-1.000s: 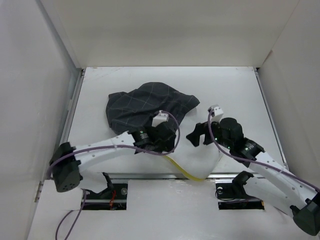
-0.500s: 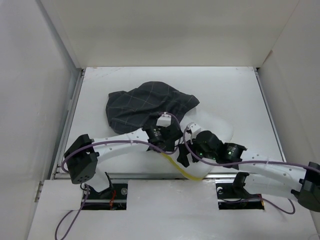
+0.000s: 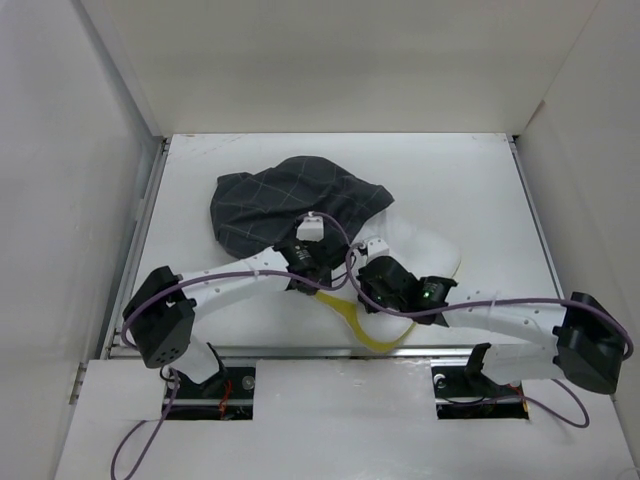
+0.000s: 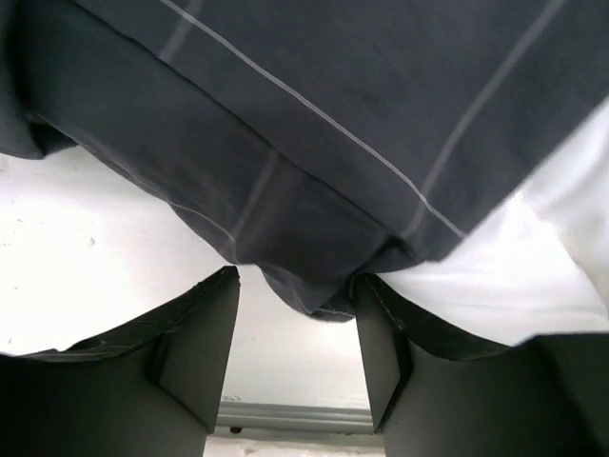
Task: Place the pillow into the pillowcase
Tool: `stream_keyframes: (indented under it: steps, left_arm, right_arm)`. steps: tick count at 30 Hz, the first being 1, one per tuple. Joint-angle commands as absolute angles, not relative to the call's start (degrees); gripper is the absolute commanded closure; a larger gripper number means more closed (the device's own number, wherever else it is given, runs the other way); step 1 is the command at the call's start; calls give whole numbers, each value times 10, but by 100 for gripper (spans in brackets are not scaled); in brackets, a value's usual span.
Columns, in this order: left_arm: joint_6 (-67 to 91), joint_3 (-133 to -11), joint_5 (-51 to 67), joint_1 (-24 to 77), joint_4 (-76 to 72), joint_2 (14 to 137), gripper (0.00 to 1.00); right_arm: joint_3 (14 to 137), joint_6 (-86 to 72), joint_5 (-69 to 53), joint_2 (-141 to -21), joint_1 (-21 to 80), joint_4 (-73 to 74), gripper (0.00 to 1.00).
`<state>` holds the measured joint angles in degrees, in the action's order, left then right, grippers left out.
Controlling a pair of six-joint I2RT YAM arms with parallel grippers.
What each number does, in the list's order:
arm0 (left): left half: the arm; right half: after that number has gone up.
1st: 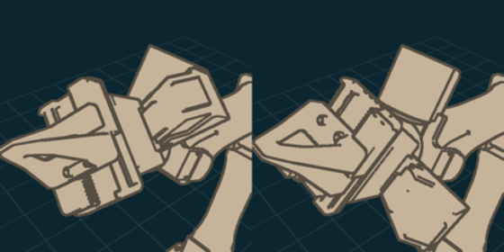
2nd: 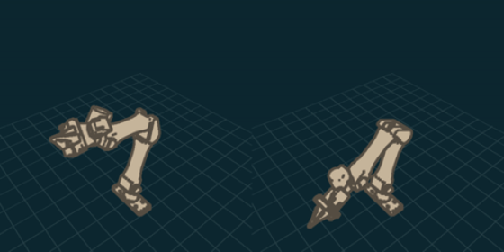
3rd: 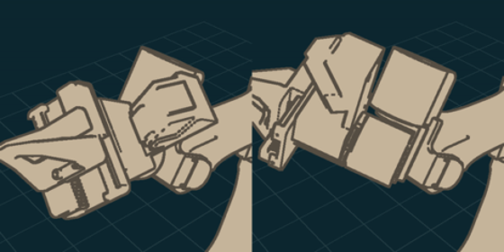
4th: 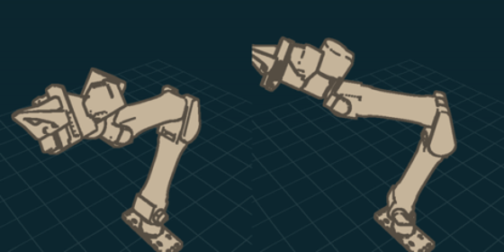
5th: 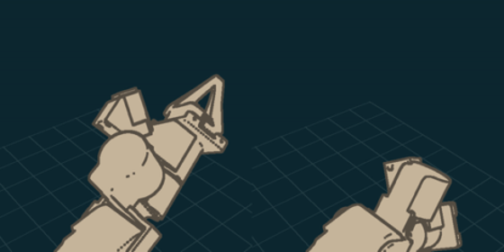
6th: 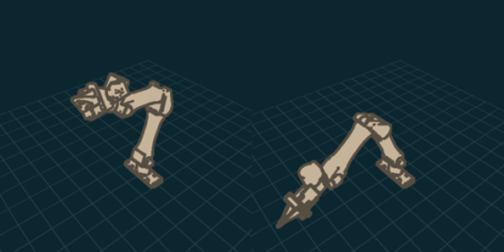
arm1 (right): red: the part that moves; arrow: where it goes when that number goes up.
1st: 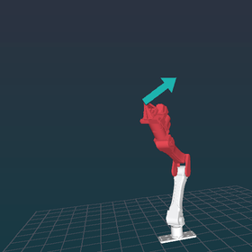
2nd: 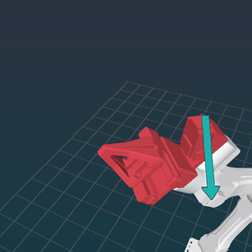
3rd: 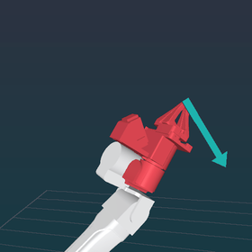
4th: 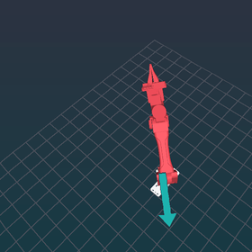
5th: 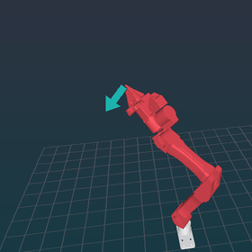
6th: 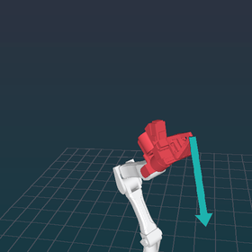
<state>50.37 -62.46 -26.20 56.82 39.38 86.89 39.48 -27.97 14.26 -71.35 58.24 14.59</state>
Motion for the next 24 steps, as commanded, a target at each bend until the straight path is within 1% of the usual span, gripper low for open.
stream_keyframes:
  steps: [1,4,8,9,10,11,12,14,17,18,20,21,23,24]
  left_arm:
    - [480,-613,-287,548,382,838,53]
    - [473,-613,-287,533,376,846,56]
    - [447,-613,-273,521,356,860,56]
    - [430,-613,-262,521,345,860,58]
    - [420,-613,-250,521,317,860,63]
    - [411,-613,-234,521,304,852,73]
    - [411,-613,-234,521,297,845,100]
    - [406,-613,-229,527,297,836,100]
    - [400,-653,-229,567,324,803,100]
    - [394,-662,-209,576,324,791,100]
    - [381,-677,-173,602,315,751,100]
    - [381,-685,-160,609,315,738,100]
    - [374,-697,-130,620,315,708,100]
    - [374,-709,-130,628,329,701,100]
  right_arm:
    - [402,-308,211,-702,588,190,100]
    - [396,-288,196,-668,588,177,100]
    - [386,-275,179,-625,588,160,100]
    - [386,-275,179,-625,588,160,100]
    - [386,-275,185,-625,588,160,100]
    - [392,-275,192,-625,588,160,100]
    - [397,-280,199,-632,588,160,100]
    - [402,-286,219,-640,588,142,100]
    - [403,-303,256,-656,588,49,100]
    - [397,-308,271,-663,588,-15,100]
    - [387,-316,305,-663,588,-96,100]
    - [371,-316,328,-657,588,-192,100]
    - [363,-316,358,-638,588,-273,100]
    - [358,-316,408,-632,588,-301,100]
